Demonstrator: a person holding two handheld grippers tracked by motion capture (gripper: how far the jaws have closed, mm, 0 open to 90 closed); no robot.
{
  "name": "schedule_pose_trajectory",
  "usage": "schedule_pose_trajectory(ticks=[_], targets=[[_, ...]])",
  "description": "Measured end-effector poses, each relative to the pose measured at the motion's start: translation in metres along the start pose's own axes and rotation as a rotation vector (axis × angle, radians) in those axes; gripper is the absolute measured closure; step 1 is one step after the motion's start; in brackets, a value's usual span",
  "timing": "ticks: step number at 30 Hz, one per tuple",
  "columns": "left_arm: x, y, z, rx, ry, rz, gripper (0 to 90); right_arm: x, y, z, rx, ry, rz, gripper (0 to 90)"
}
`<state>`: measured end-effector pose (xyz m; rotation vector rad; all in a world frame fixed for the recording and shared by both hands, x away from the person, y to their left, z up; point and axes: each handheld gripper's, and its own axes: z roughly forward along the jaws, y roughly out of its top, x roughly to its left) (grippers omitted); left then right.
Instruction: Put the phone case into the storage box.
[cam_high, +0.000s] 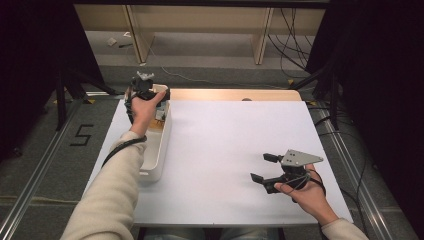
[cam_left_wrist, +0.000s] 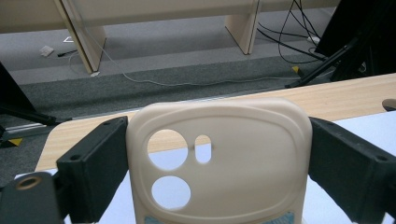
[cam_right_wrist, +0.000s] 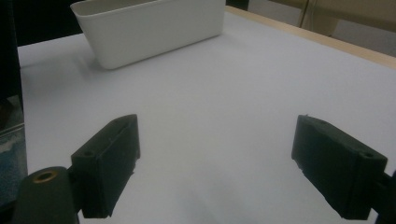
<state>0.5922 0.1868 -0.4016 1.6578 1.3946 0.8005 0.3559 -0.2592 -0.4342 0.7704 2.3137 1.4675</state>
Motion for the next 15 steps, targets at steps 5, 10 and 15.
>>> schedule_pose_trajectory(ticks=[5, 10, 15], targets=[[-0.0004, -0.0010, -0.0001, 0.006, 0.000, 0.003, 9.7, 0.0001, -0.0001, -0.0001, 0.002, 0.000, -0.001, 16.3], [-0.0002, -0.0011, -0.0007, 0.009, 0.001, 0.001, 9.6, 0.0001, 0.0001, 0.0000, 0.002, 0.000, -0.002, 16.3], [-0.0004, -0.0031, 0.0001, 0.020, -0.012, 0.007, 9.3, 0.0003, 0.0001, 0.0000, 0.002, 0.000, -0.001, 16.3]])
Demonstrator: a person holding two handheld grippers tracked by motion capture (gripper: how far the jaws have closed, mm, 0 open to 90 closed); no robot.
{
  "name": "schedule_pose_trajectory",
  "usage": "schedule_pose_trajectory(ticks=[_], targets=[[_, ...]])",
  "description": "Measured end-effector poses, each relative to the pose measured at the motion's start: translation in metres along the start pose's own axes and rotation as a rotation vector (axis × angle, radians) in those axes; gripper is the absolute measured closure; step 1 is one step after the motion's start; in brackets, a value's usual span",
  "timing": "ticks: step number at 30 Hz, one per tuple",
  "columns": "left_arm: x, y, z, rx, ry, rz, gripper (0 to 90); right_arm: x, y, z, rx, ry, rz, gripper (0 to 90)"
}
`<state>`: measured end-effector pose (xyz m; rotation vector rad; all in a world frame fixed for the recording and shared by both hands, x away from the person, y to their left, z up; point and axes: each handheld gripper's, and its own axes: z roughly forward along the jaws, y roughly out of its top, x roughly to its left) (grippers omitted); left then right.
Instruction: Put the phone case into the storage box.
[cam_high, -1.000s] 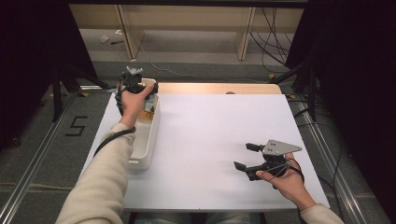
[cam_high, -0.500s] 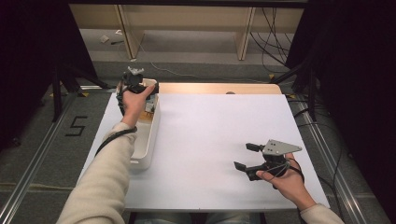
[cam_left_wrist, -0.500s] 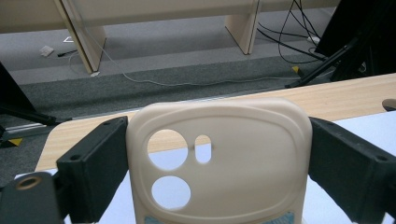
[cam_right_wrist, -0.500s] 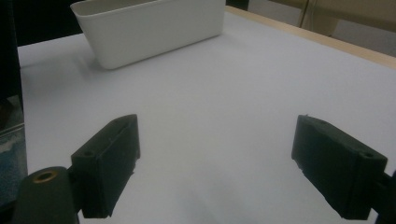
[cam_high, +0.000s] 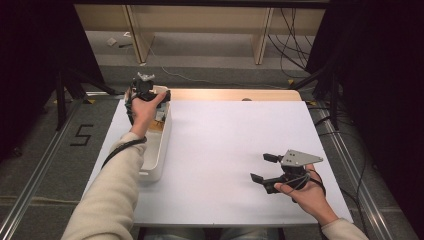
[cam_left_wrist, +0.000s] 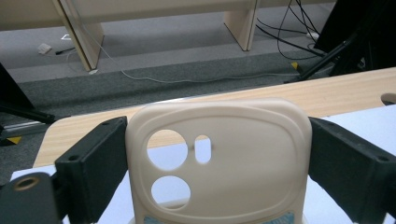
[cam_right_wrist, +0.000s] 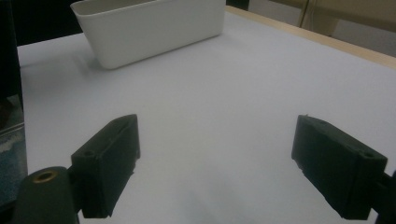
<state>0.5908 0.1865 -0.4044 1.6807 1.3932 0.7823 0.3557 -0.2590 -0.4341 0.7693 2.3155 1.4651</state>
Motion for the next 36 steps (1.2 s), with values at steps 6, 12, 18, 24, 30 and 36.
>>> schedule_pose_trajectory(ticks=[6, 12, 18, 24, 30, 36], targets=[[0.0009, -0.0020, 0.0014, 0.001, -0.007, -0.011, 9.0, 0.0001, 0.0000, 0.0001, 0.000, 0.001, 0.000, 16.3], [0.0009, -0.0021, 0.0017, 0.007, -0.003, -0.007, 9.0, 0.0000, 0.0000, 0.0001, 0.001, 0.001, 0.000, 16.3], [0.0013, -0.0036, 0.0031, 0.013, 0.001, -0.005, 8.6, 0.0002, 0.0000, 0.0000, 0.001, 0.001, 0.001, 16.3], [0.0024, -0.0036, 0.0037, 0.016, -0.011, -0.007, 8.4, 0.0000, -0.0001, 0.0001, 0.002, 0.001, 0.001, 16.3], [0.0031, -0.0040, 0.0046, 0.020, -0.016, -0.013, 8.2, 0.0003, -0.0001, 0.0001, 0.003, 0.002, 0.002, 16.3], [0.0038, -0.0048, 0.0061, 0.029, -0.022, -0.017, 7.8, 0.0004, -0.0001, 0.0001, 0.003, 0.002, 0.002, 16.3]])
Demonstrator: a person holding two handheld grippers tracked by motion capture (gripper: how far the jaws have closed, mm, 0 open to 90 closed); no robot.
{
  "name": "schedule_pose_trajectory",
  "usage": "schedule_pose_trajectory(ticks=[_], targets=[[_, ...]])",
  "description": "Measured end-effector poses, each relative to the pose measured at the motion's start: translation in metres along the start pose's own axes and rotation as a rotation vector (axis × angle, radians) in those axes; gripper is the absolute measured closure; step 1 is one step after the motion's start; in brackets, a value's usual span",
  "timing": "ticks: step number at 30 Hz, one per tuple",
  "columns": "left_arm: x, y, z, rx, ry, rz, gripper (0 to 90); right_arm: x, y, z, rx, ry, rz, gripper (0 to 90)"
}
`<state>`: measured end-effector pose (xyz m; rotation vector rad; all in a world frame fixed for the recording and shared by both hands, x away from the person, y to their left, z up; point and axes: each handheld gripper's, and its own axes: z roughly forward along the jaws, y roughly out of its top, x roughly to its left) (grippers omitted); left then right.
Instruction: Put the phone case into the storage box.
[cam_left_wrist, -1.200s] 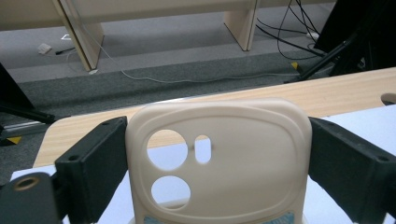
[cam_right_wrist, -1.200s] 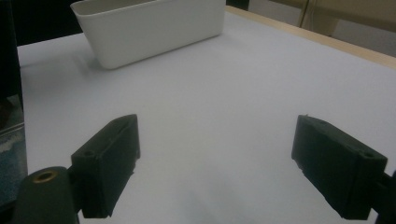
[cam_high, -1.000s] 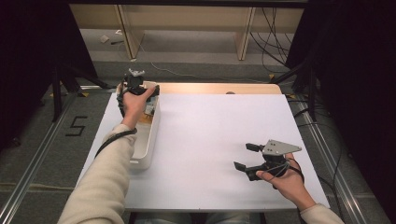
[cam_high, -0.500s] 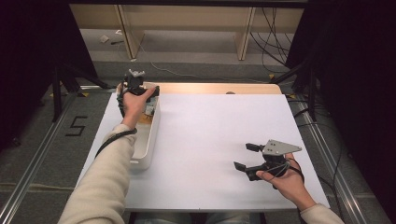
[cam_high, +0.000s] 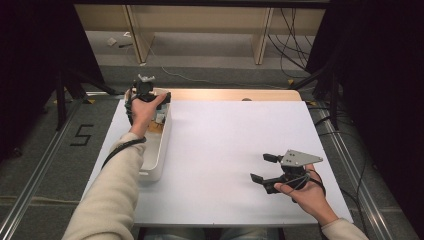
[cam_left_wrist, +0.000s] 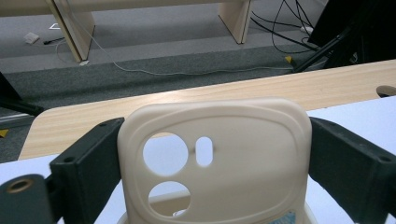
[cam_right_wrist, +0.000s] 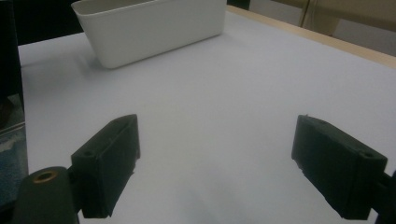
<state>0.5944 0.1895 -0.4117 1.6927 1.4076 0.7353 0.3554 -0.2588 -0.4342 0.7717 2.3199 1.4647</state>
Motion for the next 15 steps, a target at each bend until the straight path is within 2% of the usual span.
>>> schedule_pose_trajectory(ticks=[15], targets=[[-0.0009, 0.0016, -0.0007, -0.010, -0.011, 0.005, 3.3, 0.0001, -0.0002, 0.0004, 0.003, 0.003, -0.001, 16.3]])
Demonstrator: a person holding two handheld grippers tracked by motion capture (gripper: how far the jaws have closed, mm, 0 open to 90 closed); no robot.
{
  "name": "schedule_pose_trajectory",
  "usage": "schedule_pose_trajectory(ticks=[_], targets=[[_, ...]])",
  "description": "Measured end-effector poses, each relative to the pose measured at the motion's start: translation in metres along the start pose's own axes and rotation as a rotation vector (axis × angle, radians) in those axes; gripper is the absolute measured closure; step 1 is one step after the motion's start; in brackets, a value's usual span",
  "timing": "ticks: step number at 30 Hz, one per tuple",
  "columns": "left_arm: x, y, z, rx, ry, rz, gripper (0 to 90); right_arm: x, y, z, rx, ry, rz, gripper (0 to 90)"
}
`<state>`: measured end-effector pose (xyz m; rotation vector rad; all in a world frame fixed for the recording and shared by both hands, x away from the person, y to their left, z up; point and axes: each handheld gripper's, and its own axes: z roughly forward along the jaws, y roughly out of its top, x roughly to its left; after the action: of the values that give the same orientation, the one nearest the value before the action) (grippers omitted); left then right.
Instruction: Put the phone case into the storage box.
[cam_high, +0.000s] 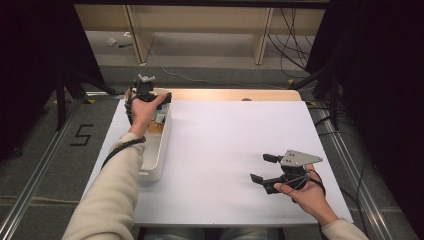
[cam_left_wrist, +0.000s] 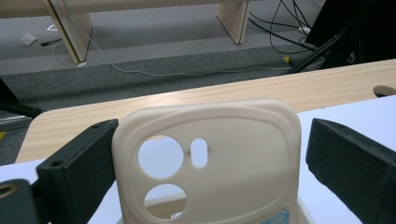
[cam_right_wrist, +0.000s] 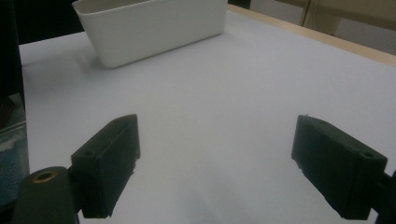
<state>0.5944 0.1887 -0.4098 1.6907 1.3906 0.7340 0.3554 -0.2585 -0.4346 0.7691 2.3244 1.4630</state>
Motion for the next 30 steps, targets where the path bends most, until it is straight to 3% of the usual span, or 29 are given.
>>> schedule_pose_trajectory(ticks=[30], targets=[[-0.004, 0.011, -0.021, -0.042, 0.001, 0.011, 3.8, 0.000, 0.000, 0.001, 0.001, 0.001, -0.001, 16.3]])
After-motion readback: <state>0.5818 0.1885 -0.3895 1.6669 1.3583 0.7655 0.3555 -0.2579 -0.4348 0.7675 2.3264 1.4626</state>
